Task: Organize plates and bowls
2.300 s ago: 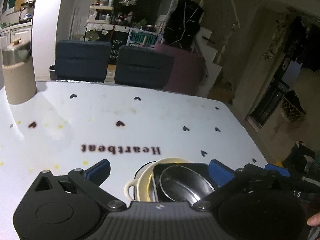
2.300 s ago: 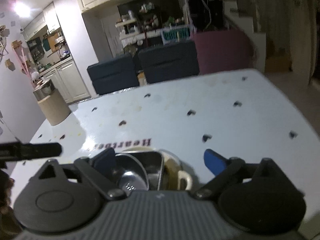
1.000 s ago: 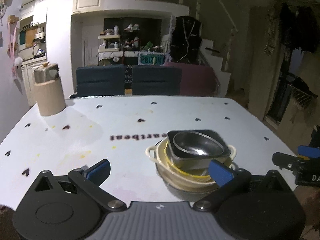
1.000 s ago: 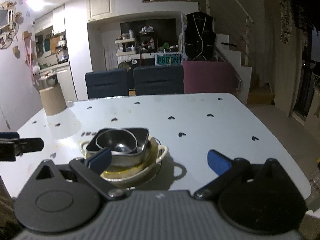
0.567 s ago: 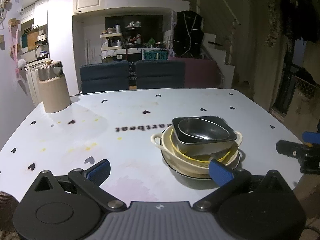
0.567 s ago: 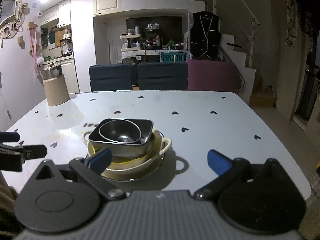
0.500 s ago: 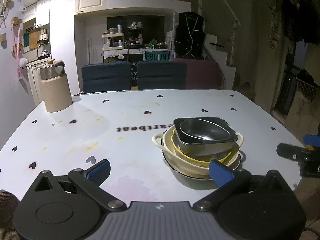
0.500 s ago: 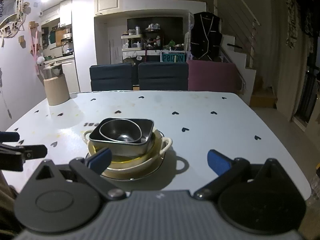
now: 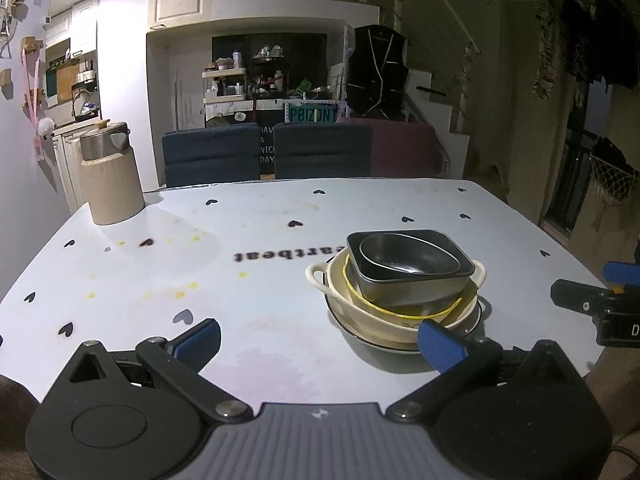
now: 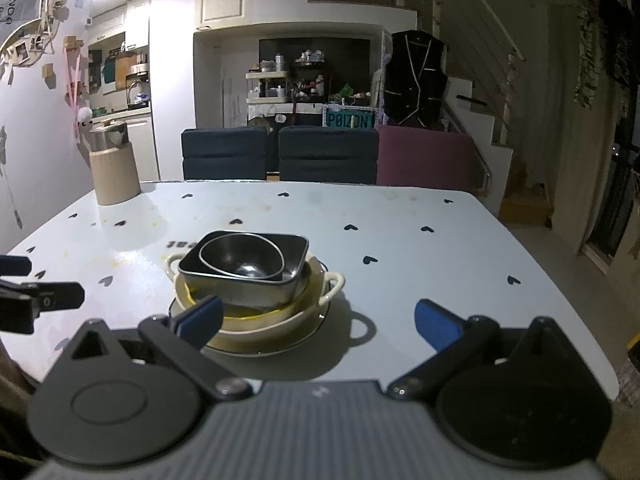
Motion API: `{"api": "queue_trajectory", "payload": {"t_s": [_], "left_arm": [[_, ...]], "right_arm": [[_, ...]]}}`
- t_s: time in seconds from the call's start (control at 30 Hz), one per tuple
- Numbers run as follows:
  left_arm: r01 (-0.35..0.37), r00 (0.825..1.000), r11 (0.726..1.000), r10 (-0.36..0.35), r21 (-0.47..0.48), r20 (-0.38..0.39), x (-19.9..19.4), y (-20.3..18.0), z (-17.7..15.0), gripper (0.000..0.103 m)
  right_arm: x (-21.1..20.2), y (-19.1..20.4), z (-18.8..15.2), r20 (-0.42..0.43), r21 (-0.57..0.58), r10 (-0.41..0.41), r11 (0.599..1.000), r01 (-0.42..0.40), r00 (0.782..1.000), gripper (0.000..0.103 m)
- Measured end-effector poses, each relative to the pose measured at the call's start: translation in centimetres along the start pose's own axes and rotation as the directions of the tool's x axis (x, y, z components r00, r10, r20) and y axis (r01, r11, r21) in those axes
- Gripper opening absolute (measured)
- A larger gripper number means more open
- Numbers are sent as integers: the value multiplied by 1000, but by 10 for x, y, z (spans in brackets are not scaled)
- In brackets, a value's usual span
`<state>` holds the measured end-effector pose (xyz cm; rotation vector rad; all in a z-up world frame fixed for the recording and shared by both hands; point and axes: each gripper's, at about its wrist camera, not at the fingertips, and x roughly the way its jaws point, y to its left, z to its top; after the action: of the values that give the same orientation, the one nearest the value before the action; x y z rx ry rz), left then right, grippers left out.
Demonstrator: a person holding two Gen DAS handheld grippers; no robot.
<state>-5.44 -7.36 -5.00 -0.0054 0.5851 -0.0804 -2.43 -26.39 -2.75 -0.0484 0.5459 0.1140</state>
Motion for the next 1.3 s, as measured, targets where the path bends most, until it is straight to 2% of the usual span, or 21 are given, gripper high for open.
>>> {"api": "queue_trajectory", "payload": {"t_s": [1.3], "left_arm": [[4,1000,1000,-4,-1,1,-1,1,0,103]], "right_arm": [[-1,3,-4,0,-10,3,1000,-3,1000,102]]}}
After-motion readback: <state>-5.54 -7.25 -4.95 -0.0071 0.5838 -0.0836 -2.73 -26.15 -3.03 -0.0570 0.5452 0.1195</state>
